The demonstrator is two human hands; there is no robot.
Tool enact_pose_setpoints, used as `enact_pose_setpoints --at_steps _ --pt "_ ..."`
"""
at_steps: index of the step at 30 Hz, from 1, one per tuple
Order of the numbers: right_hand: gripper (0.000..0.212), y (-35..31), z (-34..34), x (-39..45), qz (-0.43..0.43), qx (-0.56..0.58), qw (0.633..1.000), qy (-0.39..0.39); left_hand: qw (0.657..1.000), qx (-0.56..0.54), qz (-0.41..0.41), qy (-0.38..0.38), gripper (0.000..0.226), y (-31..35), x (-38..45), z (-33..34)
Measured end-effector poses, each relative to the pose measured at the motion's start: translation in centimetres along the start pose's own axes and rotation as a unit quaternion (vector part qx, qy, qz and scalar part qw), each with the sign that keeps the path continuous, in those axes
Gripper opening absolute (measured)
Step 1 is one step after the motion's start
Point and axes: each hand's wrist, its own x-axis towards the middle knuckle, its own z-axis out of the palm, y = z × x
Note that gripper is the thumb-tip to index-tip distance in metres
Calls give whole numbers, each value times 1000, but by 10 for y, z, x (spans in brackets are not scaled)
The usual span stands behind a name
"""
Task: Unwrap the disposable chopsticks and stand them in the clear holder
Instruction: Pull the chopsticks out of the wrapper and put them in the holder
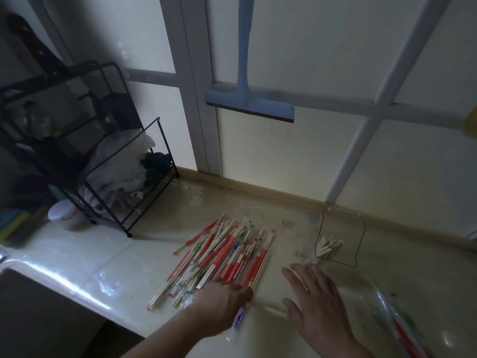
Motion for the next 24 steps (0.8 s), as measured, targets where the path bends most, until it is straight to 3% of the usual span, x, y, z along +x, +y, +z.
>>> enact_pose_setpoints --at_steps 2,4,5,7,9,10,11,12,13,15,16,20,22,24 --pt "45 8 -6 -7 14 23 997 -66 1000 -5 25 8 9 -4 -4 -21" --pt "46 15 -15 -19 40 108 979 -167 999 -17 20 33 17 -4 -3 -43" --pt "35 17 -20 -26 22 149 968 -201 999 -17 23 45 18 -2 -1 -56" --pt "12 14 -37 -33 22 205 961 -185 998 -22 34 57 15 3 4 -81" --pt "21 8 -52 -30 100 261 945 -172 995 -45 28 85 21 10 11 -99" --pt "23 5 -60 -30 140 306 929 -153 989 -69 13 127 37 13 16 -105" --pt "24 3 -69 -30 171 344 915 -119 973 -144 -23 180 53 21 20 -112" --pt "24 0 -78 -30 199 365 904 -96 935 -262 -68 227 63 33 23 -122" --pt "22 -3 -86 -31 216 398 888 -84 876 -397 -104 253 64 48 27 -133" --pt "19 -8 -102 -31 225 461 856 -68 742 -615 -110 242 44 78 38 -149" --pt "21 -9 -110 -29 231 508 827 -67 700 -669 -97 230 34 93 41 -154" --pt "30 -16 -140 -33 270 602 751 -42 631 -729 -78 253 20 130 45 -172" --pt "60 -24 -145 -41 261 599 757 -1 620 -732 -84 269 18 133 48 -176" --pt "85 -28 -142 -48 287 611 737 37 625 -726 -94 272 17 136 49 -178"
